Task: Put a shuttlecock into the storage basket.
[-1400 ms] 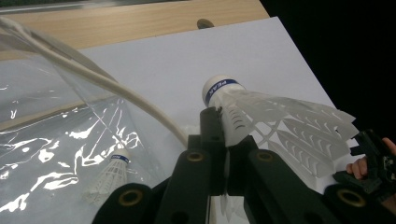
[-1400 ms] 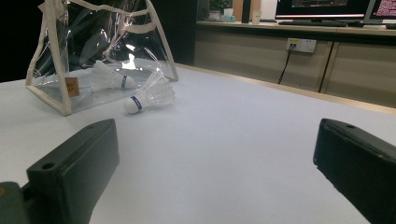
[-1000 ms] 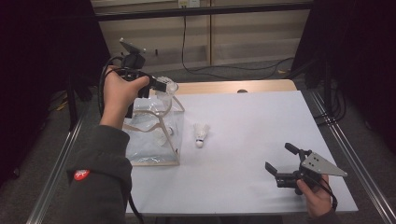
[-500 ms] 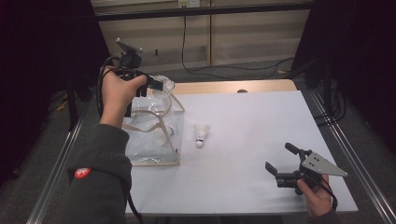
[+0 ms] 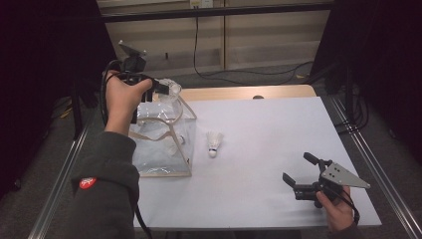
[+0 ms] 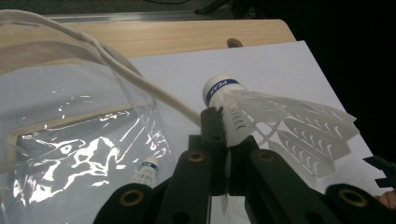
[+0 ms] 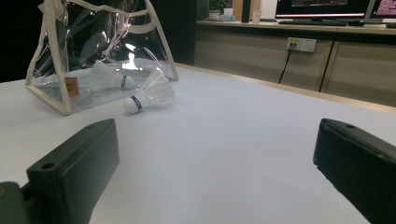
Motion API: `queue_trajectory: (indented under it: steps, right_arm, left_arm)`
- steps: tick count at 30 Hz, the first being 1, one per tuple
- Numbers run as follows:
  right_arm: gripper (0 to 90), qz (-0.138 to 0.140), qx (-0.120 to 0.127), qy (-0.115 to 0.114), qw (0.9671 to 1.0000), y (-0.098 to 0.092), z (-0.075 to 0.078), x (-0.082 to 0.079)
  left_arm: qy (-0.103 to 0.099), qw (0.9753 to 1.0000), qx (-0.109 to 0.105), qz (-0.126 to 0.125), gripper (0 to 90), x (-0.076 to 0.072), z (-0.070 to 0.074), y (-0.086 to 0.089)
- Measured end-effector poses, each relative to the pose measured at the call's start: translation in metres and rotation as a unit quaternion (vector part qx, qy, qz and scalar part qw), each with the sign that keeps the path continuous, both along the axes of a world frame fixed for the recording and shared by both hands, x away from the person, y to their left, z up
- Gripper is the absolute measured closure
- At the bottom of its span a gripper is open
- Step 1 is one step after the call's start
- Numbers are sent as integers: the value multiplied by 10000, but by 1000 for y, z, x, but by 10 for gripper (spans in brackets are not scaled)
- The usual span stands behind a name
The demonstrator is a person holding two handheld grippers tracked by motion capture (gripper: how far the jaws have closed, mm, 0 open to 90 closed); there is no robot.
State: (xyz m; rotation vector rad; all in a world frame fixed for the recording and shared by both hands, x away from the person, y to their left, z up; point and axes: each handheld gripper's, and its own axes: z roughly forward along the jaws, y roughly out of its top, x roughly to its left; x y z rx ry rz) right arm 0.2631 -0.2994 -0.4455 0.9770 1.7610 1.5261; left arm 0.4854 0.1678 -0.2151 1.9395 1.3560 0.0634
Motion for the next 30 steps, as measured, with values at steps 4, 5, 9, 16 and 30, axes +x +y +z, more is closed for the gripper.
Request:
queue_trajectory:
  steps: [4,5,9,16,30]
  right_arm:
    - [2,2,-10,-9,10000,0,0,0]
    - [2,-2,3,1,10000,0,0,0]
    - [2,3,2,2,10000,0,0,1]
    - [2,6,7,-1,10000,0,-1,1]
    - [2,6,28,6,10000,1,0,2]
  left_arm:
    - [-13,10000,-7,61,898,1,-1,3]
    - [-15,10000,-3,70,898,1,-2,3]
    - [-16,9999,13,151,898,3,-4,6]
    - [-37,9997,58,228,898,4,-6,12]
    - [-73,9991,106,393,898,4,-6,20]
